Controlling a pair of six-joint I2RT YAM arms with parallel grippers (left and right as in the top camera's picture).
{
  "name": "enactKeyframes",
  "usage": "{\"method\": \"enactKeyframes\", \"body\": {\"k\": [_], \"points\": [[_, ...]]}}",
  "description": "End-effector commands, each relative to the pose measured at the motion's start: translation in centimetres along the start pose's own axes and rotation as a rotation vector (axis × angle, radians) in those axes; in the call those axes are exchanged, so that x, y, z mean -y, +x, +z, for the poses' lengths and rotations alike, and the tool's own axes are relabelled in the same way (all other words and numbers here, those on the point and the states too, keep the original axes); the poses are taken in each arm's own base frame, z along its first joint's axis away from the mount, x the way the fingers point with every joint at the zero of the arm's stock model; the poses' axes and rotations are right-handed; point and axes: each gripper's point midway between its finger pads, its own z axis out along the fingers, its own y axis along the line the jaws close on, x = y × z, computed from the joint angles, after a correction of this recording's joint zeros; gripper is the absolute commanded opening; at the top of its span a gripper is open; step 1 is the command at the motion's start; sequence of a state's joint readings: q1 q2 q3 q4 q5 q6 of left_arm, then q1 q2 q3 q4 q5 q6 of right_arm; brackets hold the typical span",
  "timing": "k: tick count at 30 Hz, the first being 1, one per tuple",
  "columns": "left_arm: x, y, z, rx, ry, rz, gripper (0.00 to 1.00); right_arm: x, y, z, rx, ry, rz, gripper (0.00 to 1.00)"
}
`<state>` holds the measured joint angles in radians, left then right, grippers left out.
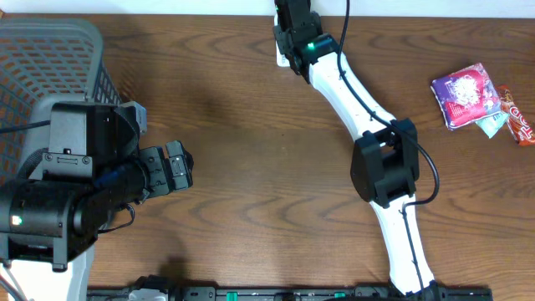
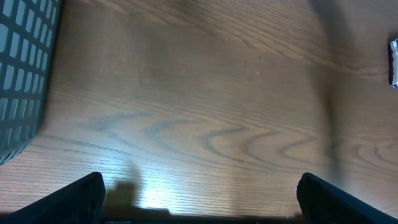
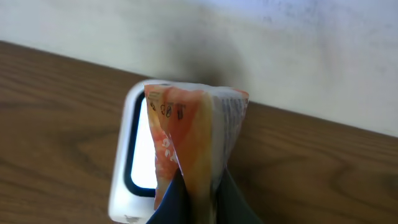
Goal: Scan the item barcode
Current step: 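Raise the orange packet up to the scanner face, then carry the orange packet to the far right and release it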
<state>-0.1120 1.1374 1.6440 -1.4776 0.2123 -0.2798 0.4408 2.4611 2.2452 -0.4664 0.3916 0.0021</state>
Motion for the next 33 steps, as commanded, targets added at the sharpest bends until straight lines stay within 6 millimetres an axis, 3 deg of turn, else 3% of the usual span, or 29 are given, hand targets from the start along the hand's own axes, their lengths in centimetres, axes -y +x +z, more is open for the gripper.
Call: {"method": "enactKeyframes", "body": {"k": [1,6,10,13,16,24,28,33], "points": [[0.1,0.1,0.0,-0.007,0.007,0.013,0.98,0.1,0.4,0.3,-0.011,0.048,-0.031,0.01],[0.1,0.1,0.0,-0.007,0.007,0.013,0.98,0.6,1.0,0.3,-0.033,0.081,0.008,0.01],[0.1,0.1,0.0,-0.007,0.007,0.013,0.98,5.5,0.9,-1.0,-0.029,0.291,0.170,0.01],[0.1,0.1,0.0,-0.007,0.007,0.013,0.98,8.8,1.2,-1.7,-0.061,0.340,0.220,0.01],[0.1,0.1,0.0,-0.007,0.007,0.013,0.98,13.4,2.4,-2.5,-0.130,0.399,0.242,0.01],[0.1,0.1,0.0,-0.007,0.007,0.013,0.98,27.9,9.8,-6.6,-0.427,0.743,0.186,0.01],[0.1,0.1,0.0,-0.007,0.007,0.013,0.98,33.0,13.5,-8.3,-0.563,0.808,0.199,0.01],[0.1,0.1,0.0,-0.007,0.007,0.013,0.98,37.2,16.7,-10.2,-0.663,0.867,0.252,0.01]]}}
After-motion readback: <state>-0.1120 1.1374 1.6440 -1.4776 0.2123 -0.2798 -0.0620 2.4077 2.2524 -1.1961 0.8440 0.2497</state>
